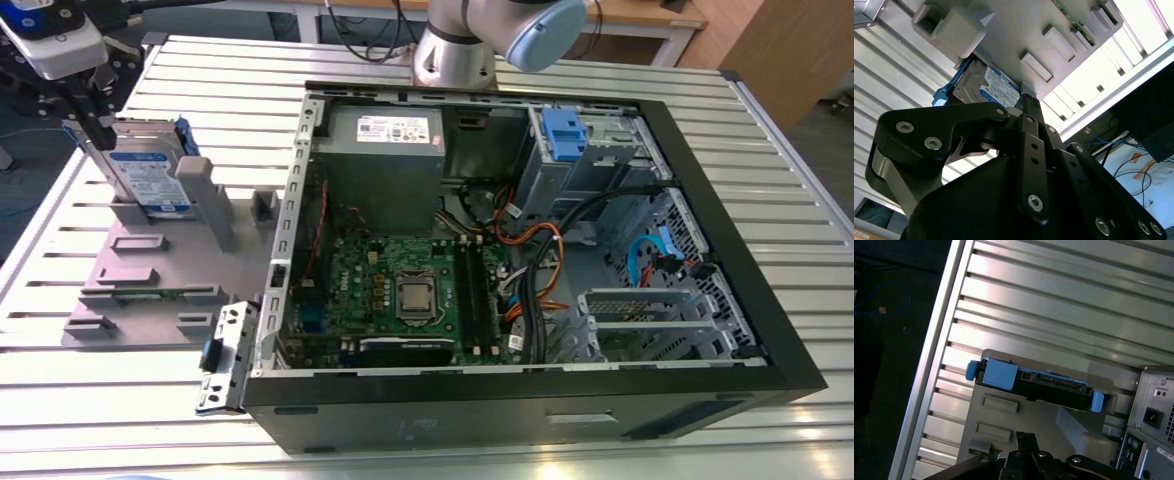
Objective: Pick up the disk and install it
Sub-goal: 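Pick up the disk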
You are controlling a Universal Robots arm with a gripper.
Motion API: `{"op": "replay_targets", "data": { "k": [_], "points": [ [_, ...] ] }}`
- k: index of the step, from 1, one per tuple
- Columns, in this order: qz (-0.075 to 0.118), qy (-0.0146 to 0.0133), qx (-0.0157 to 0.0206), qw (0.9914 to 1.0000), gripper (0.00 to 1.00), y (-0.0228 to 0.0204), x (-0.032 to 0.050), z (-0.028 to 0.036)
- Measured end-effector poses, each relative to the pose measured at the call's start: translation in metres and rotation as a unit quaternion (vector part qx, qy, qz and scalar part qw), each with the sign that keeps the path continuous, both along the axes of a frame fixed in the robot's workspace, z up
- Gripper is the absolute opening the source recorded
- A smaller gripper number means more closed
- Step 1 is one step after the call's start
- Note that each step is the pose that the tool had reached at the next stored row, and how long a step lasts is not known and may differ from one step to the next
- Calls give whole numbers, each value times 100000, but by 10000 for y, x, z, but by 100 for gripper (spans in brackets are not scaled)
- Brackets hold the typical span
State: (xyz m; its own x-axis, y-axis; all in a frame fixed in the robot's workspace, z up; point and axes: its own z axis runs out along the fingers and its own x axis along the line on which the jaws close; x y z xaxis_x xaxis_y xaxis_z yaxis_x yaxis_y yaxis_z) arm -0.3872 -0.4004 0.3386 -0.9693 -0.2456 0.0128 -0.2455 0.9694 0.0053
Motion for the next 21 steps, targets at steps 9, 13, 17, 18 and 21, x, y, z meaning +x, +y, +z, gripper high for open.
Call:
{"op": "replay_targets", "data": {
  "k": [9, 13, 17, 18, 21],
  "points": [
    [1449, -4, 3, 99990, 11, 0, 0, 0],
    [2426, -4, 3, 99971, 11, 0, 0, 0],
    [4483, -2, 2, 99899, 11, 0, 0, 0],
    [5185, -3, 4, 99866, 11, 0, 0, 0],
    [7456, -3, 2, 99722, 11, 0, 0, 0]
  ]
}}
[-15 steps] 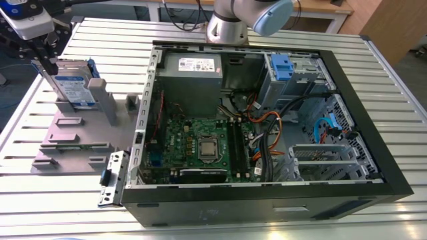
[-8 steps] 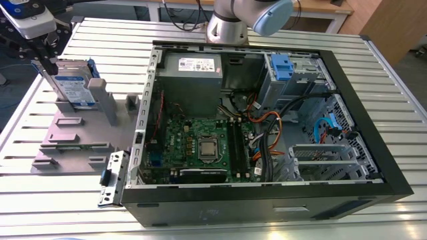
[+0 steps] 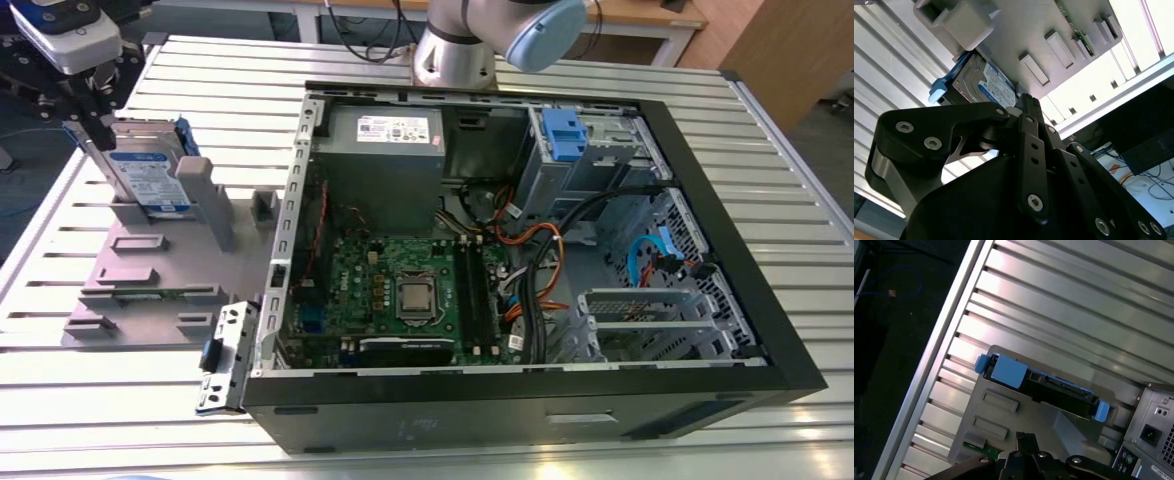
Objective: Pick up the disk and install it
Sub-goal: 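Pick up the disk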
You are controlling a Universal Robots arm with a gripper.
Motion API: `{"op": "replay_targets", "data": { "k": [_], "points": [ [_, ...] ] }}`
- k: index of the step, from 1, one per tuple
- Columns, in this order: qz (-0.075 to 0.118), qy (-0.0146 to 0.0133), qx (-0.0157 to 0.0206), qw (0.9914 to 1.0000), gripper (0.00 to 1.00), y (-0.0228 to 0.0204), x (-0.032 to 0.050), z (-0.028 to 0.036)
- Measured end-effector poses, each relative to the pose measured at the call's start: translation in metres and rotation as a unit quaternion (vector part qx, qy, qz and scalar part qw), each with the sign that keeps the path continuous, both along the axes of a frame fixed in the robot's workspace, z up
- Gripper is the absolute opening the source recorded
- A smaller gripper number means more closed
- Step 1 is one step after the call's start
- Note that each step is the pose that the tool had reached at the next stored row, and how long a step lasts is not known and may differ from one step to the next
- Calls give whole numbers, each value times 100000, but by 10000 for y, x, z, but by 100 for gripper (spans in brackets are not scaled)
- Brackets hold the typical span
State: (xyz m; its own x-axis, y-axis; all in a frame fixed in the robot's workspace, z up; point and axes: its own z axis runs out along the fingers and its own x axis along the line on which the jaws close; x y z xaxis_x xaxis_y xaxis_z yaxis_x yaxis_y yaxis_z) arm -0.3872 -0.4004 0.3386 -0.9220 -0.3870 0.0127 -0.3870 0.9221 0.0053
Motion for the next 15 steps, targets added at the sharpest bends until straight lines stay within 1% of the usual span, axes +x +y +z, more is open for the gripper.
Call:
{"op": "replay_targets", "data": {
  "k": [3, 7, 11, 12, 15],
  "points": [
    [1982, 0, -1, 99980, 11, 0, 0, 0],
    [4279, 2, 1, 99908, 11, 0, 0, 0],
    [6368, 2, -2, 99797, 11, 0, 0, 0],
    [7441, -1, 1, 99723, 11, 0, 0, 0],
    [8623, 3, -1, 99628, 11, 0, 0, 0]
  ]
}}
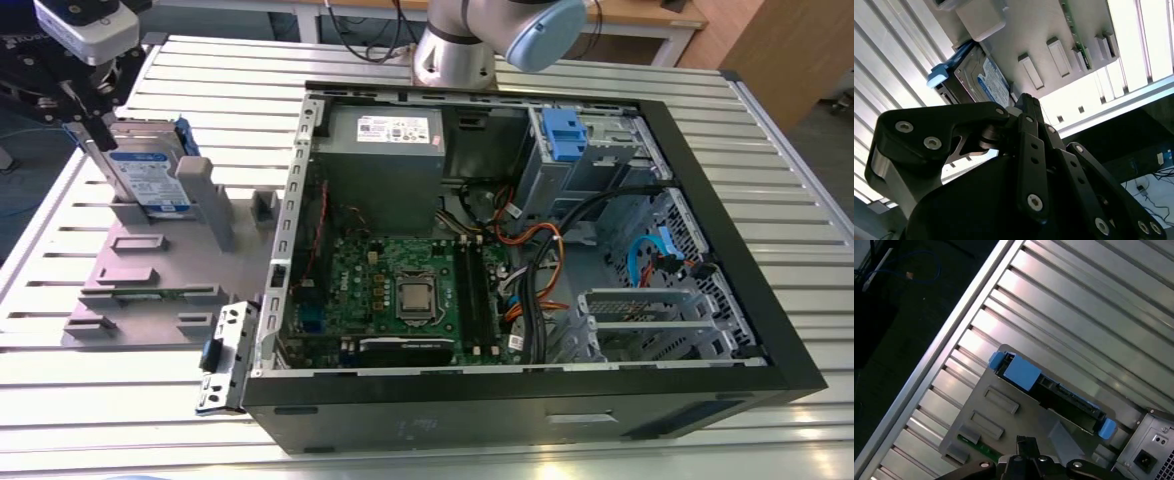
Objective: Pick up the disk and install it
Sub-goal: 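Pick up the disk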
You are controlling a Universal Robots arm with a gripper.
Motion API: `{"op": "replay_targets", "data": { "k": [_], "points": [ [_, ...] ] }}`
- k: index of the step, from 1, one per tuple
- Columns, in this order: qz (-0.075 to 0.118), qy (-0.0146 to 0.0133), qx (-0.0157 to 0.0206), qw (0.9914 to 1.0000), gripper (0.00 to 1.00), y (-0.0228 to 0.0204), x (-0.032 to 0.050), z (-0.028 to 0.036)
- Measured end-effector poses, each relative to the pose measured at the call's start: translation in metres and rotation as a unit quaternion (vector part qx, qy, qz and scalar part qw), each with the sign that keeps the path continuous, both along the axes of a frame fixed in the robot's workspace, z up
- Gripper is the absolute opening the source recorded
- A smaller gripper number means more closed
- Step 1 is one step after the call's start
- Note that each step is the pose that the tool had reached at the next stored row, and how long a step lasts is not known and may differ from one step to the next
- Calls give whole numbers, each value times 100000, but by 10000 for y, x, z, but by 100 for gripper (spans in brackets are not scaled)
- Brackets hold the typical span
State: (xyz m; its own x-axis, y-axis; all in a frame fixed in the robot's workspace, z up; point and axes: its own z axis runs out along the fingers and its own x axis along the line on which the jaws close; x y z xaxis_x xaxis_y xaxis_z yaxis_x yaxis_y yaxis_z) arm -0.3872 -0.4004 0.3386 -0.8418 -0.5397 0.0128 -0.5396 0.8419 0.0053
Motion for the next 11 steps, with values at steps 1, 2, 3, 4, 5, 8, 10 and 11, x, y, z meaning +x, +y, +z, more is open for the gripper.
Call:
{"op": "replay_targets", "data": {
  "k": [1, 2, 3, 4, 5, 8, 10, 11],
  "points": [
    [394, -3, 2, 99999, 11, 0, 0, 0],
    [790, -1, -2, 99997, 11, 0, 0, 0],
    [1186, -4, 3, 99993, 11, 0, 0, 0],
    [1567, -1, 1, 99988, 11, 0, 0, 0],
    [1930, -2, 0, 99981, 11, 0, 0, 0],
    [2950, -2, 1, 99956, 11, 0, 0, 0],
    [3592, -4, 2, 99935, 11, 0, 0, 0],
    [3913, -2, 1, 99923, 11, 0, 0, 0]
  ]
}}
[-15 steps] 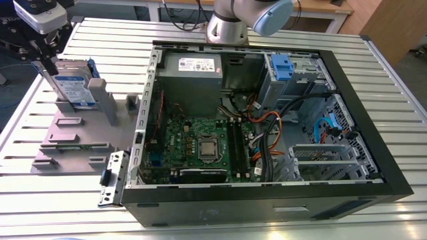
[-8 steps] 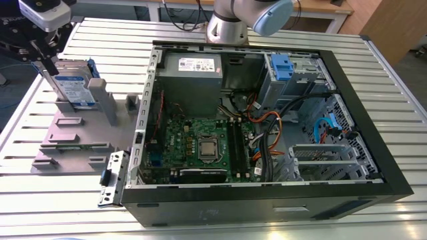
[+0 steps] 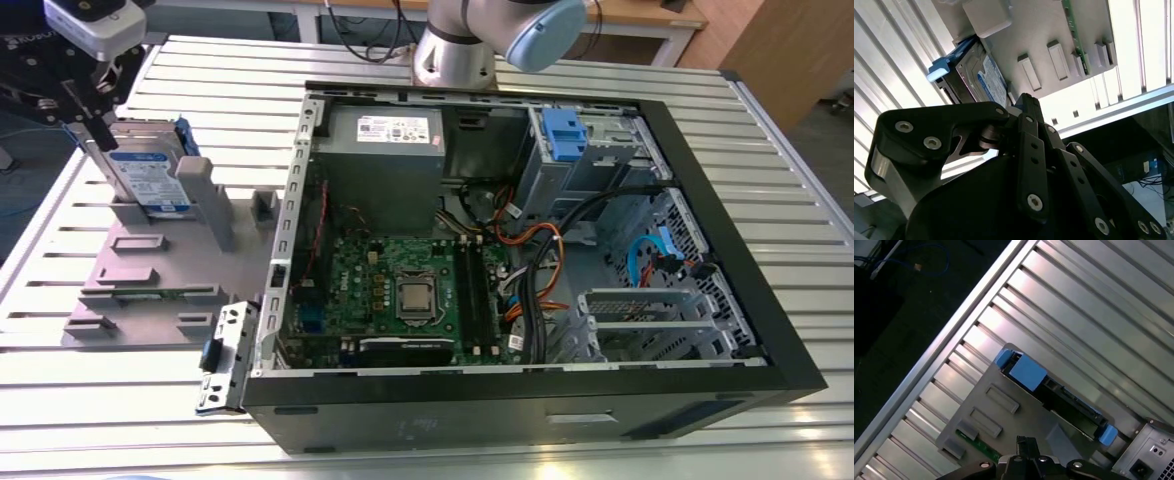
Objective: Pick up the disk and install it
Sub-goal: 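Pick up the disk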
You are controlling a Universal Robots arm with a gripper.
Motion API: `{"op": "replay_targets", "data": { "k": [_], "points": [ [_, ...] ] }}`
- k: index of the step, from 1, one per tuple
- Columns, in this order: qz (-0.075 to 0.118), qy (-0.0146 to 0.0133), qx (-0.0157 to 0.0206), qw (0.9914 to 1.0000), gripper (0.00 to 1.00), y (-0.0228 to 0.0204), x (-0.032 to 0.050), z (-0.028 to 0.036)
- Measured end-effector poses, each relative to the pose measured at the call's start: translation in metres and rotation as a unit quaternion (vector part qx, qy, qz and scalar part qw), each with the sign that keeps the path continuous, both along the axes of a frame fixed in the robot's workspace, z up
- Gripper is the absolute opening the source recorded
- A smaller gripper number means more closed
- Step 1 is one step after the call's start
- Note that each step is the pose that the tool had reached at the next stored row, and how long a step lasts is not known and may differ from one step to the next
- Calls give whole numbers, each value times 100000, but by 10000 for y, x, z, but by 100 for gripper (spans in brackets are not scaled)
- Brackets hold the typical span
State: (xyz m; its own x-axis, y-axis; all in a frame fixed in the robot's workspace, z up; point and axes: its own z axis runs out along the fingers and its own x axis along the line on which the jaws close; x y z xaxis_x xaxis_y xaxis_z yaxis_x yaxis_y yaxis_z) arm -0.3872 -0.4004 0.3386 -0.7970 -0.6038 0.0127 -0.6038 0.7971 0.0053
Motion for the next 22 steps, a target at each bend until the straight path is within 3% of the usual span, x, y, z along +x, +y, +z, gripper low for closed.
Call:
{"op": "replay_targets", "data": {
  "k": [22],
  "points": [
    [4443, 1, -1, 99901, 11, 0, 0, 0]
  ]
}}
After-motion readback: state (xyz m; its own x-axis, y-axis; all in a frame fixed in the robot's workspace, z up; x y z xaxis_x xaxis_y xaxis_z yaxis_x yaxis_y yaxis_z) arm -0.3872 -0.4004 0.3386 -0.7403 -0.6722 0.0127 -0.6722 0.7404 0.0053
